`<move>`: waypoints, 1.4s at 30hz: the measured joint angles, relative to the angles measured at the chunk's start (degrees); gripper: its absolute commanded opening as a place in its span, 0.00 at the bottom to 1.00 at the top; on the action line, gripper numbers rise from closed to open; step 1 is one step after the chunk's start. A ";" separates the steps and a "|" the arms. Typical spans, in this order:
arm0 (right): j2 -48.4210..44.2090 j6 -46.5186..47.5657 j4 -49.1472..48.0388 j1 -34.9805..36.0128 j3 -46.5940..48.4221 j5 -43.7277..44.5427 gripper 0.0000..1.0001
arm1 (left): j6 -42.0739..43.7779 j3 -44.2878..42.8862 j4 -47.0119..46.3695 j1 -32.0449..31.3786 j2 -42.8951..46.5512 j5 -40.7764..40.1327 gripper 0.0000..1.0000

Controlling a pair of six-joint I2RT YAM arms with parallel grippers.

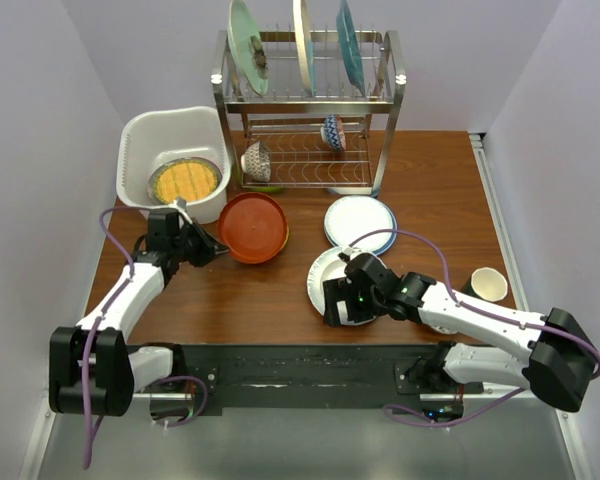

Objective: Place the plates into the plastic bin on the countertop
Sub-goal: Pick up the plate at the center of the board.

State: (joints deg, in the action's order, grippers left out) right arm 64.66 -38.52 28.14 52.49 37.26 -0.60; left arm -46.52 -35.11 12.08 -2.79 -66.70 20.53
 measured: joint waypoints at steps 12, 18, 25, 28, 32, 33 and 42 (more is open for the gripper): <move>0.59 0.00 -0.94 0.00 0.00 -0.22 0.99 | 2.32 -7.19 6.36 0.00 0.66 -2.03 0.00; 1.05 0.07 -1.62 0.00 0.00 -0.22 0.99 | 2.91 -12.44 8.83 0.02 0.68 -4.00 0.00; 1.60 0.24 -2.54 0.00 0.00 -0.22 0.99 | 3.26 -14.86 9.94 1.77 0.68 -4.52 0.00; 1.60 0.24 -2.58 0.00 0.00 -0.22 0.99 | 3.74 -15.41 10.40 3.80 0.68 -4.37 0.00; 1.70 0.26 -2.80 0.00 0.00 -0.22 0.99 | 4.39 -17.33 11.78 6.99 0.68 -4.07 0.00; 1.73 0.26 -2.80 0.00 0.00 -0.22 0.99 | 4.70 -17.90 12.00 7.82 0.68 -3.85 0.00; 1.75 0.26 -2.86 0.00 0.00 -0.24 0.99 | 6.69 -21.59 13.73 12.90 0.59 -2.71 0.00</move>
State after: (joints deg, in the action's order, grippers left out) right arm 66.41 -38.26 25.28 52.49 37.26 -0.84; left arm -39.83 -56.71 25.80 10.11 -66.11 17.82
